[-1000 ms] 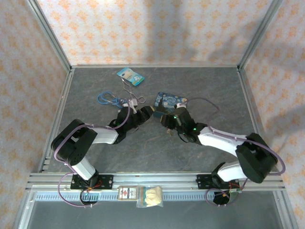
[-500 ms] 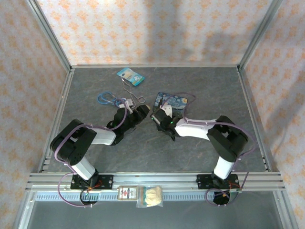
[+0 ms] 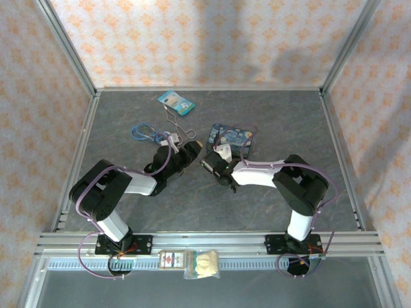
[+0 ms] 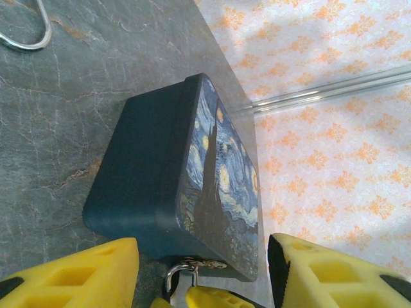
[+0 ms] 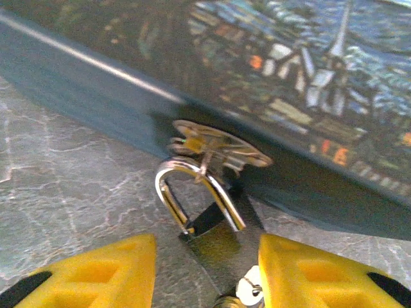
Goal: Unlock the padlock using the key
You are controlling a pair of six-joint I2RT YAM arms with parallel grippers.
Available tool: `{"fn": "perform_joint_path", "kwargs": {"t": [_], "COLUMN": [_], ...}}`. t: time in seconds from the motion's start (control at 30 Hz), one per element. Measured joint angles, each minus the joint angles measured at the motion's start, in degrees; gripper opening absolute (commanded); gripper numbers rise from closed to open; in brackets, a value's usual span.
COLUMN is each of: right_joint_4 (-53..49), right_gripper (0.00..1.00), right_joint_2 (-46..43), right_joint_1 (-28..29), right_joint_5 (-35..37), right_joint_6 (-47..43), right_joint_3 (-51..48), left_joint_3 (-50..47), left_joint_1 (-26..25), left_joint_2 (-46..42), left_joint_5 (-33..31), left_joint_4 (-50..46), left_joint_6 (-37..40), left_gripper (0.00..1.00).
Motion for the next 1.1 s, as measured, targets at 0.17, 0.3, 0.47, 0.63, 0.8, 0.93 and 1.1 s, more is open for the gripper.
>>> {"fn": "perform_joint_path", "kwargs": {"t": [0.17,0.3,0.47,0.63,0.8,0.93,1.1], "right_joint_4": [0.59,2.71,4.79,7.61,8.5,9.46,11.61], "right_gripper": [0.42,0.33,0.35,0.39,0.17,0.1,0.03], "right_joint_2": [0.31,0.79,0.85,0.83,0.85,-0.07,-5.14], "right_joint_1": [0.0,0.0,0.0,0.0,-0.15,-0.87,-4.09], "right_joint_5": [4.48,5.7,5.6,5.29,5.53,4.94,-3.32], "right_joint_6": [-2.67,-4.96,-6.6,-7.45,-8.61,-9.99,-13.11], "right_joint_3": [-0.55,-2.45,-4.04,-5.27,-5.25,-5.38,-8.04], "left_joint_3": [0.0,0.0,-0.02,-1.25,-2.78,-2.97,-3.06], "left_joint_1": [0.0,0.0,0.0,0.0,0.02,0.02,0.07], "left_joint_2": [0.5,0.5,0.5,0.13,0.07,0.07,-0.52], "left_joint_5": [0.0,-0.02,-0.09,-0.35,-0.52,-0.5,-0.5], "left_joint_4": [0.22,0.35,0.35,0.92,2.56,3.32,3.41], "left_joint_6": [-0.57,-0.59,-0.59,-0.59,-0.85,-1.03,-0.87], "left_gripper": [0.53,0.53,0.53,0.53,0.53,0.53,0.53]}}
